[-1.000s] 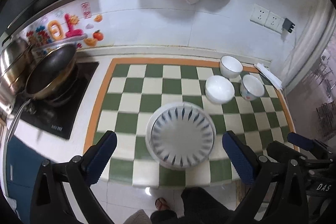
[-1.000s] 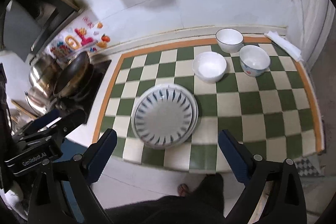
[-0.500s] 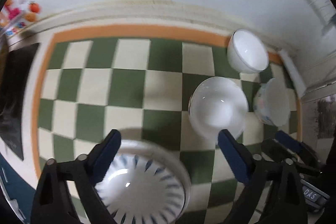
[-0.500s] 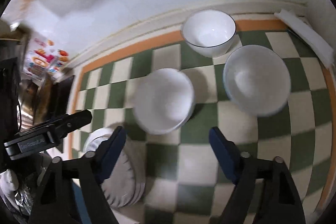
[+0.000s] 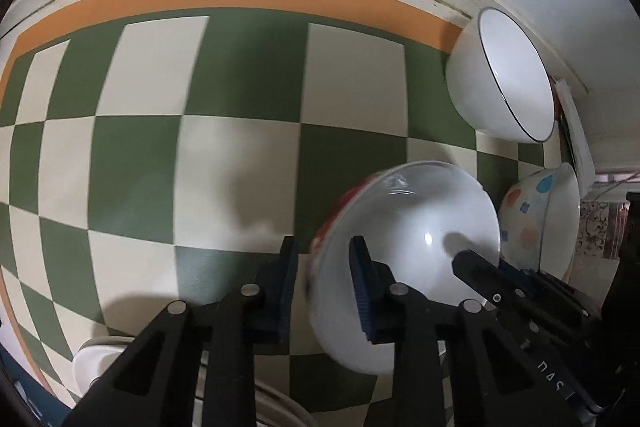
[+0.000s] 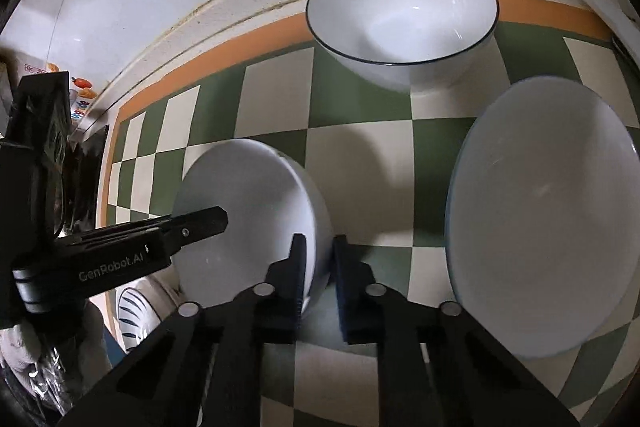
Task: Organize plates and bowls
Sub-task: 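Lift the white bowl with both grippers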
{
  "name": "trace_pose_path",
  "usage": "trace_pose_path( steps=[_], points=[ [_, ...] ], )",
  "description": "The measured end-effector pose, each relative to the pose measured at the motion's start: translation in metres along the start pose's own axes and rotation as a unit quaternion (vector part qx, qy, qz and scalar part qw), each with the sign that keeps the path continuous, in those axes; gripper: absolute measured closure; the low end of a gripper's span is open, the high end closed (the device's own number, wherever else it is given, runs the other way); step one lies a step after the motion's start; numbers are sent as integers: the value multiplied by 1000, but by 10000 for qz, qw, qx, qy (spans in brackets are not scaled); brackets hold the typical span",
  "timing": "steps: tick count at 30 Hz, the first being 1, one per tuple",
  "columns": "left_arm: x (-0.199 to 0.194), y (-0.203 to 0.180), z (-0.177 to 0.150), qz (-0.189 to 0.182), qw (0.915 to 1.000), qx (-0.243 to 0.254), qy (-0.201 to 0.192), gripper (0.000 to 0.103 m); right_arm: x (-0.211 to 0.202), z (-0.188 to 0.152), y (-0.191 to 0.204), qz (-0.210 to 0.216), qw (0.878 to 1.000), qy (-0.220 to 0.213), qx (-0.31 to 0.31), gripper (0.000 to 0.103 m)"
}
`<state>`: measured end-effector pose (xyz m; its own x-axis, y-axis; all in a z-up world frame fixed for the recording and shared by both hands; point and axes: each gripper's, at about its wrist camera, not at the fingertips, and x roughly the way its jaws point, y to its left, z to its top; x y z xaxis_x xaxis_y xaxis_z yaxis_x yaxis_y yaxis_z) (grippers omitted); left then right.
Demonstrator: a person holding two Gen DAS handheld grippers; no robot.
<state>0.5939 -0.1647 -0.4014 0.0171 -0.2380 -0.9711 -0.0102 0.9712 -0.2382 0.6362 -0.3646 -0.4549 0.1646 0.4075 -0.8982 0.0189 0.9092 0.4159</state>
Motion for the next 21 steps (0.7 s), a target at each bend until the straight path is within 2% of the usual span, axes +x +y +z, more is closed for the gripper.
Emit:
trace_pose_path(
  steps=[5, 10, 15, 21],
  points=[
    [-6, -14, -9, 93, 9997, 234, -23, 80, -5, -5, 0, -63, 9999, -56, 108, 90],
    [-23, -26, -21, 113, 9989, 454, -50, 80, -26, -22, 7, -111, 9997, -103, 185, 90],
    [-44, -46, -63, 101, 9973, 729, -37, 80, -61, -56, 8, -222, 9995, -128, 198, 90],
    [-44, -65, -97, -79, 9959, 893, 115, 80, -82, -105, -15, -230, 9987, 7, 450, 90]
  ],
)
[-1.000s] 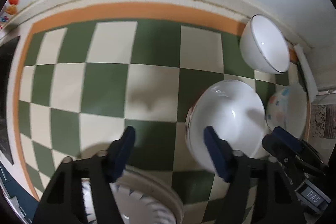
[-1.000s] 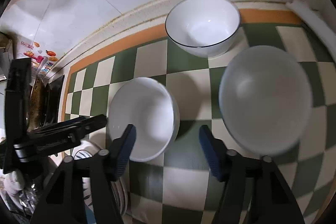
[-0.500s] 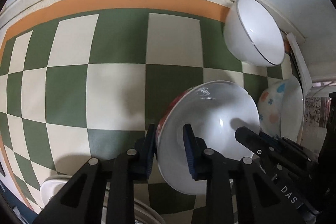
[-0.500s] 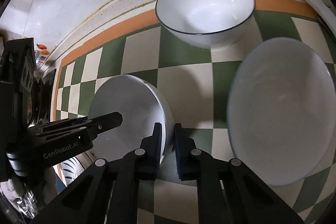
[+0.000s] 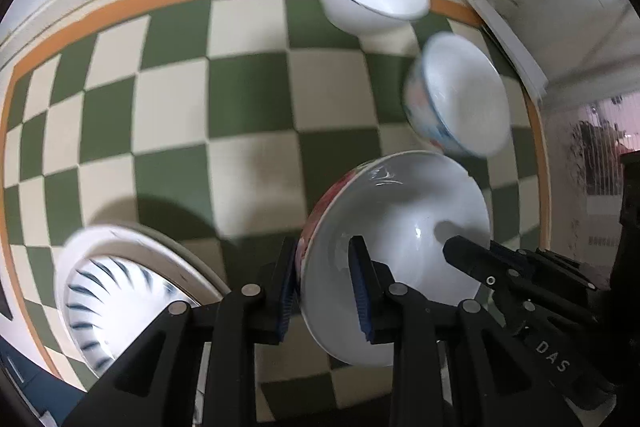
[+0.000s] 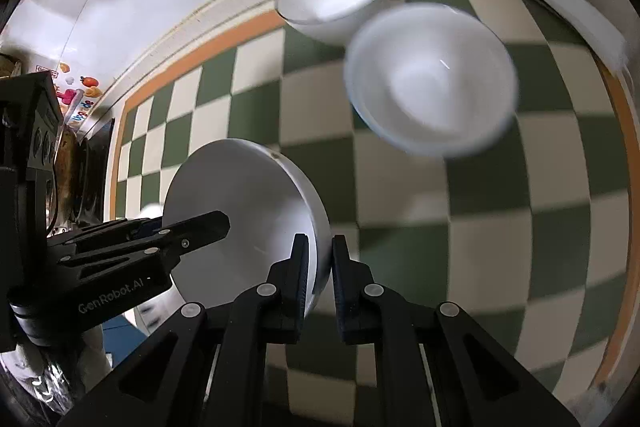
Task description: Organize plates and bowls
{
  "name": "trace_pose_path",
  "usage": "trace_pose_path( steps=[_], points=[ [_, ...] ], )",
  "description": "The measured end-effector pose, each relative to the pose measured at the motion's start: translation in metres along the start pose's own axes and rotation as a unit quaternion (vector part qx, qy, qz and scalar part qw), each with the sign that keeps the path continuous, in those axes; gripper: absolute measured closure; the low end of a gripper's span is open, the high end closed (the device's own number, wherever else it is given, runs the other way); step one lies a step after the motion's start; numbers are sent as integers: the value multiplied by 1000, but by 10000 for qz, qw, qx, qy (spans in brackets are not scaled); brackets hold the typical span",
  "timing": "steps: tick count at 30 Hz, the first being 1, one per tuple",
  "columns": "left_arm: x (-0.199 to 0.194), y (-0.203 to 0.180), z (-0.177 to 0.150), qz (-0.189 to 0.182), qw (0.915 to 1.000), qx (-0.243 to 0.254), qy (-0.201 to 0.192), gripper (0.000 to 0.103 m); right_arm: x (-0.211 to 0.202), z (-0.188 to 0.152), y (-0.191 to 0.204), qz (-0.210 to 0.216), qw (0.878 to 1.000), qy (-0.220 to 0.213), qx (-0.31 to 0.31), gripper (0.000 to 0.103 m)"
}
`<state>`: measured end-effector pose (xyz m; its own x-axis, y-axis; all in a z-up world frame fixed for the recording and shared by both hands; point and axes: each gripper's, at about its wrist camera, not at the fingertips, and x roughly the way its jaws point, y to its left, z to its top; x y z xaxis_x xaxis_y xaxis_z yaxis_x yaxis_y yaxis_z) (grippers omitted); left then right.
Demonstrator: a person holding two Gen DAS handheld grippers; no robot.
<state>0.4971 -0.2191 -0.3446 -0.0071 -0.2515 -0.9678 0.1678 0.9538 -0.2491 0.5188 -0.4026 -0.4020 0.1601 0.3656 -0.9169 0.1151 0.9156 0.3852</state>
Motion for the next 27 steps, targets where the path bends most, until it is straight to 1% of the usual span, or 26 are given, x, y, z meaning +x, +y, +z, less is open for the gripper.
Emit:
trace_pose_path(
  steps=[5, 14, 15, 27],
  points=[
    [23, -19, -10, 31, 9997, 141, 212, 80, 5, -27, -29, -19, 9995, 159, 263, 90],
    [54, -34, -19, 132, 9983, 260, 506, 80, 28, -42, -57, -175, 9980, 430, 430, 90],
    [55, -36, -20, 192, 9982, 294, 494, 80, 27, -43, -59, -140, 9981, 411, 436, 90],
    [64, -44, -23, 272, 9977, 305, 536, 80, 27, -41, -57, -190, 9977, 519, 391, 90]
  ],
)
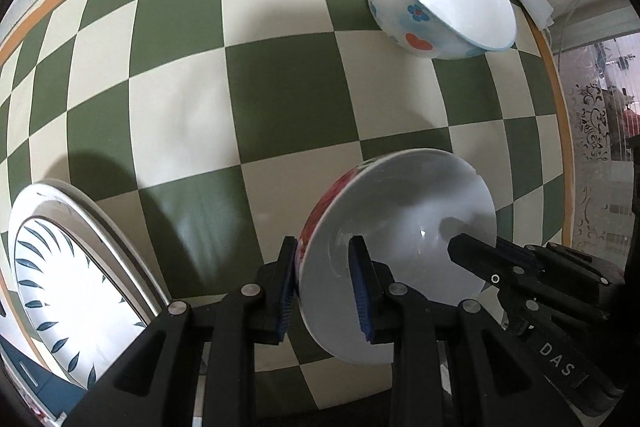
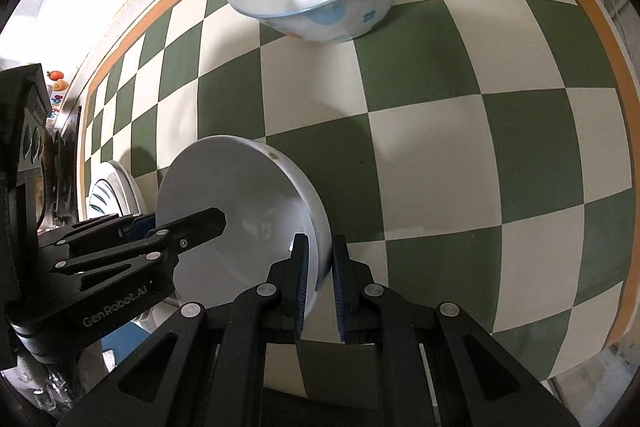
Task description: Organize plates and bowls
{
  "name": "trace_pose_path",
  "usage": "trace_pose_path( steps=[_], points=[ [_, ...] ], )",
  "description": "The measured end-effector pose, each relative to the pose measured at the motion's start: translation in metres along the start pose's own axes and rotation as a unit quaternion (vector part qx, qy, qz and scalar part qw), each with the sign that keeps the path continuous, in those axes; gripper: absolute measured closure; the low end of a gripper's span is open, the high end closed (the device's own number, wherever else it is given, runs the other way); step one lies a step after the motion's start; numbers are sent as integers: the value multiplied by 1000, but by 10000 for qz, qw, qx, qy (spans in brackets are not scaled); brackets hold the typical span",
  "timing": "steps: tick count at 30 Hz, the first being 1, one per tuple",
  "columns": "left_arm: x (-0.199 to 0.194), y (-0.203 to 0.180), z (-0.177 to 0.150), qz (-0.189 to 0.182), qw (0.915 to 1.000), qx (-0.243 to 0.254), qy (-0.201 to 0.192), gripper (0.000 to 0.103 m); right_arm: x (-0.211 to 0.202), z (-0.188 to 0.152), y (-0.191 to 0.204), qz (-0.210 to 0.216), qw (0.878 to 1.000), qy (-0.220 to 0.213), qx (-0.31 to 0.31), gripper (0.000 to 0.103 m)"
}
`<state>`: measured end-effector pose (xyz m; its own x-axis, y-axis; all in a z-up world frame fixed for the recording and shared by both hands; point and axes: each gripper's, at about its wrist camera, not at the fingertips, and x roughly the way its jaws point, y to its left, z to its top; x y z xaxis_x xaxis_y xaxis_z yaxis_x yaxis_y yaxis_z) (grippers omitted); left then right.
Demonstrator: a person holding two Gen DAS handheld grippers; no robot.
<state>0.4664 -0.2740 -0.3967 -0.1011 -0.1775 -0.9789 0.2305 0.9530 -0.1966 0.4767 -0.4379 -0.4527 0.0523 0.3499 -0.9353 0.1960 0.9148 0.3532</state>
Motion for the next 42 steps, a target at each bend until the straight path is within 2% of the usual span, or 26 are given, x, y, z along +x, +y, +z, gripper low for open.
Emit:
trace_pose_path(
  steps=[2, 5, 9, 11, 13, 14, 18, 21, 25, 27, 28, 29, 31, 36, 42],
  points=[
    [-2, 2, -2, -30, 9999, -85, 58, 80, 0, 2, -2, 119, 9998, 128, 82, 88],
    [-20, 5, -7, -68, 9998, -190, -86, 79, -8, 6, -9, 317, 9990, 187, 244, 87],
    [-61, 12, -4, -178, 9979, -393, -480, 79, -43, 16, -21, 681, 9966, -74, 469, 83],
    [-79, 14, 10, -318, 9961, -495, -654, 74, -64, 26, -27, 817, 9943, -324, 607, 67],
    [-88, 18, 30, -530, 9945, -546, -718, 74, -79, 40, -32, 926, 9918, -562, 678, 56],
    [-91, 18, 44, -575, 9937, -584, -764, 74, -85, 50, -36, 906, 9910, -682, 714, 56],
    [-80, 6, 100, -553, 9939, -490, -814, 74, -87, 90, -48, 751, 9886, -973, 866, 56],
    [-64, -1, 131, -428, 9962, -330, -685, 74, -74, 118, -50, 617, 9896, -954, 886, 56],
    [-33, -13, 155, -278, 9985, -166, -431, 74, -52, 141, -50, 413, 9931, -772, 780, 57],
    [-20, -18, 159, -270, 9991, -105, -324, 75, -38, 148, -53, 423, 9939, -597, 819, 63],
    [-14, -21, 162, -281, 9992, -60, -282, 76, -33, 149, -56, 463, 9940, -535, 832, 74],
    [-11, -22, 163, -303, 9992, -50, -269, 78, -28, 151, -57, 460, 9944, -451, 834, 81],
    [-2, -24, 164, -334, 9993, -26, -191, 84, -22, 154, -59, 453, 9949, -381, 815, 84],
    [3, -24, 168, -428, 9987, -190, -223, 85, -22, 154, -66, 552, 9943, -363, 835, 86],
    [-13, -31, 159, -317, 9987, -144, -367, 85, -29, 153, -66, 667, 9938, -390, 801, 87]
  ],
)
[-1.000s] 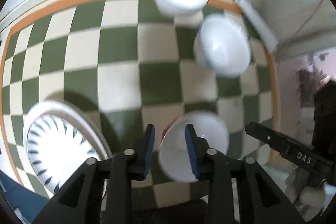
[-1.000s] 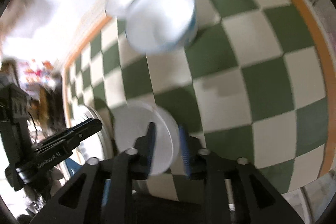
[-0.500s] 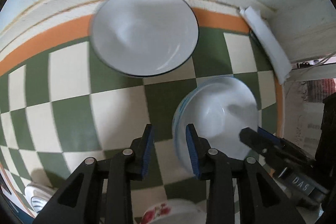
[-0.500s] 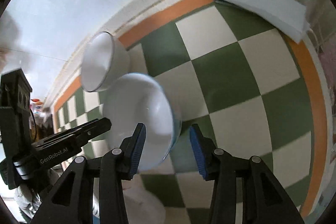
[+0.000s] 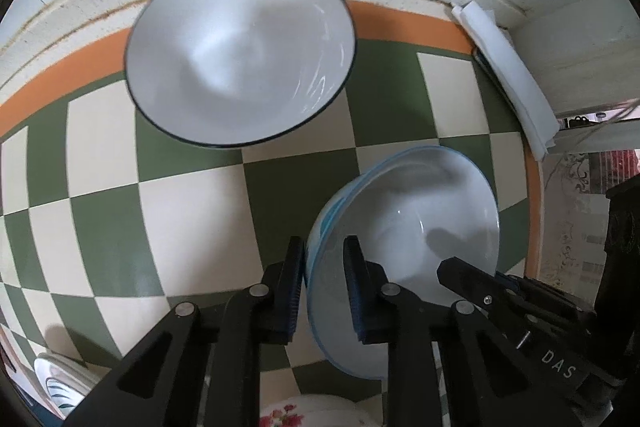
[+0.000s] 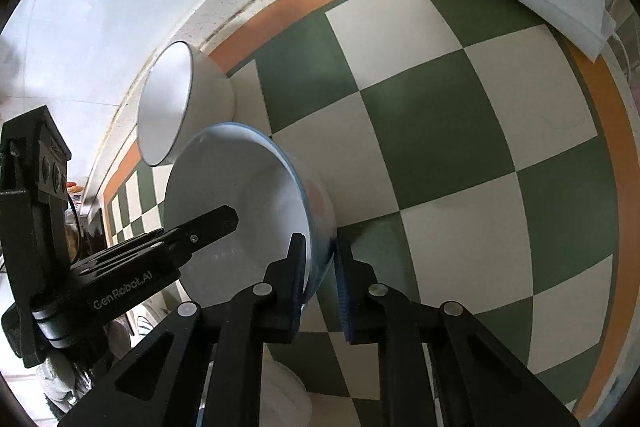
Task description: Organize plates and bowls
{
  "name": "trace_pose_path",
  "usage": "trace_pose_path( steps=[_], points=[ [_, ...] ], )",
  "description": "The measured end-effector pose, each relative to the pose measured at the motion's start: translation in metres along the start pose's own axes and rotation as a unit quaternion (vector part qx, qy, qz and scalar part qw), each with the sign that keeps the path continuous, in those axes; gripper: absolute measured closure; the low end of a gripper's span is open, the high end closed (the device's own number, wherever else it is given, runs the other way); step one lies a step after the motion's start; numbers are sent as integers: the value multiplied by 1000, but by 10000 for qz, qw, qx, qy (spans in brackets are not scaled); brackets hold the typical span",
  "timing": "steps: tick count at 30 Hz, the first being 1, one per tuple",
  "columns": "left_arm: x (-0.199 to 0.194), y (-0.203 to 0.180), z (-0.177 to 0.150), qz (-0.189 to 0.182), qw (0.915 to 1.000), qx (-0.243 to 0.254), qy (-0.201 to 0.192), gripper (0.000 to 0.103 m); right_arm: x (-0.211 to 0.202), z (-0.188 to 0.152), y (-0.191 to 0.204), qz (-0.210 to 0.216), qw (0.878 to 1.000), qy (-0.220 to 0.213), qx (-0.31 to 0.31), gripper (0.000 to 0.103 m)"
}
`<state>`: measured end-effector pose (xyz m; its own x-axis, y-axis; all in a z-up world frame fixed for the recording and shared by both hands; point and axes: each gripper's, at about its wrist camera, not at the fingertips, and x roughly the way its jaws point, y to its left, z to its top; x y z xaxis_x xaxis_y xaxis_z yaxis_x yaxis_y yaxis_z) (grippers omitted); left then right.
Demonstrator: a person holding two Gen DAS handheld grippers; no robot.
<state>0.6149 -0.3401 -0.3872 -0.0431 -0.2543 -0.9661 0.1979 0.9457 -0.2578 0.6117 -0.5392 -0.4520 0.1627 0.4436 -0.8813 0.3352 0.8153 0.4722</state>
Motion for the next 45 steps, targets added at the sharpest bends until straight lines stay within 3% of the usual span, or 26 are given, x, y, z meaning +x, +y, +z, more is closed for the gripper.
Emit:
trace_pose_path(
  steps=[8, 13, 20, 29, 45],
  points=[
    [-49, -5, -27, -99, 9995, 83, -285, 85, -43, -26, 25, 148, 9991, -256, -307, 87],
    [-79, -4, -52, -171, 9988, 50, -457, 85, -73, -62, 39, 204, 9978, -343, -523, 87],
    [-105, -1, -100, -152, 9983, 150, -535, 85, -85, -116, 57, 250, 9971, -292, -650, 87],
    [-75, 21, -148, 29, 9999, 104, -110, 85, -52, -175, 47, 157, 9985, 82, -525, 87],
    [-31, 20, -158, 501, 9982, 253, 192, 85, -9, -187, 32, -127, 9982, 392, -439, 87]
  ],
)
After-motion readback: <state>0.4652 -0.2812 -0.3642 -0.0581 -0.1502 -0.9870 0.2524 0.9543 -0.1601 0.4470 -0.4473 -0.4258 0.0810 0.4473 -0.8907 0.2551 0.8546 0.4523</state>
